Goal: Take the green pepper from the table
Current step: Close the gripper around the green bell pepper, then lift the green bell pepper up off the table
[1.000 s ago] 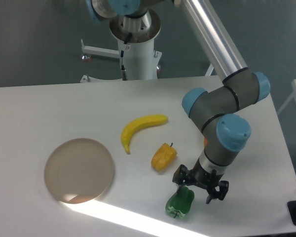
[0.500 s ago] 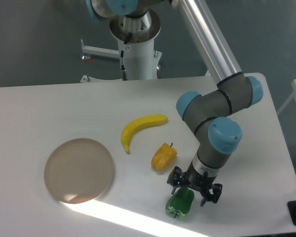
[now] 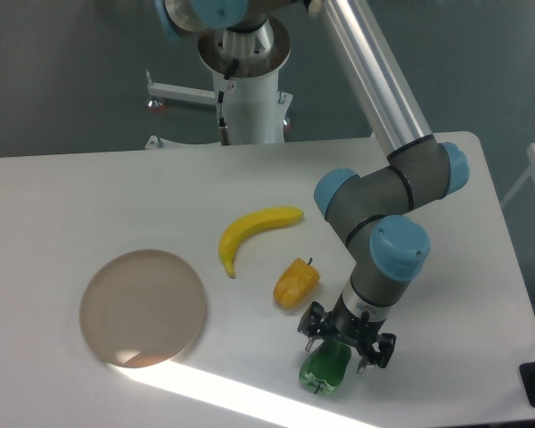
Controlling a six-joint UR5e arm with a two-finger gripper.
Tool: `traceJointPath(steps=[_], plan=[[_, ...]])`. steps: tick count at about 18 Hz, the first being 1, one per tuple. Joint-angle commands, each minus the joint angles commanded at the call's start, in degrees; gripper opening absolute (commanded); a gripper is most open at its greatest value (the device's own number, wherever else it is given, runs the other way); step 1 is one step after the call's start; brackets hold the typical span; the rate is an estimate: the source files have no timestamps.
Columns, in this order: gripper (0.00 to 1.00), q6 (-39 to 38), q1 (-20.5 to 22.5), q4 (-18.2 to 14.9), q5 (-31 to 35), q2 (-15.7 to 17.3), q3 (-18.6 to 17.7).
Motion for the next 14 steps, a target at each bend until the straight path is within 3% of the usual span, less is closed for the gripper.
traceJointPath(steps=[3,5,14], plan=[[0.65,0.3,0.0,0.0,0.0,-0.1,0.1],[0.48,0.3,0.0,0.0,0.0,-0.1,0.1],[0.35,3.0,0.2,0.0,-0.1,1.2,1.1]])
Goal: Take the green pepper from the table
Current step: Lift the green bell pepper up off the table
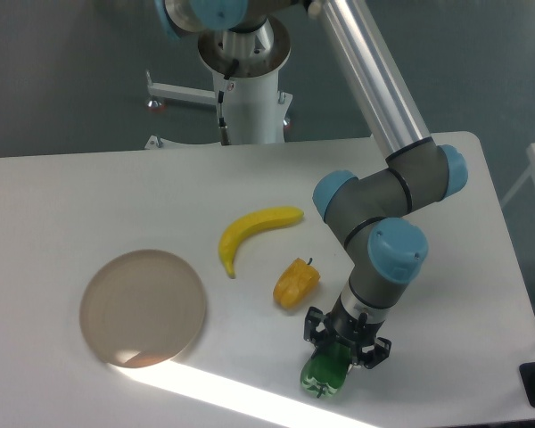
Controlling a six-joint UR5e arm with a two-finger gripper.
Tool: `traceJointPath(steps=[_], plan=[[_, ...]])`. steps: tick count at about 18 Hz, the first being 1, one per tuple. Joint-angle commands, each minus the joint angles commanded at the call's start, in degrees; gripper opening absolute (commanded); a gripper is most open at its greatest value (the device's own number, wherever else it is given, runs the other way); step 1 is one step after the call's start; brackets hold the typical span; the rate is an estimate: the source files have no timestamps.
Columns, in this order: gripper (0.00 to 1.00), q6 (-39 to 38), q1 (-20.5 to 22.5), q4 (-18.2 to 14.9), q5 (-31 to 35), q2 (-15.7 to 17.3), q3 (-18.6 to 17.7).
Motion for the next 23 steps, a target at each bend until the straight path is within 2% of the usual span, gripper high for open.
traceJointPath(steps=[4,7,10,13,17,19,23], plan=[[0.34,1.1,0.0,-0.3,0.1,3.3,0.0],[0.34,6.7,0.5,-1.3,0.5,6.3,-1.1],[0.34,13.3,3.1,-6.1,2.5,8.0,-0.9],[0.34,18.3,3.9,-8.5,4.0,9.1,-1.1],[0.34,19.3,3.8,-8.8,7.1,9.3,-1.9],[0.34,19.3,3.9,-8.4,7.4,9.9,-3.2],[0.34,19.3,3.9,-8.4,7.4,9.9,-3.2]])
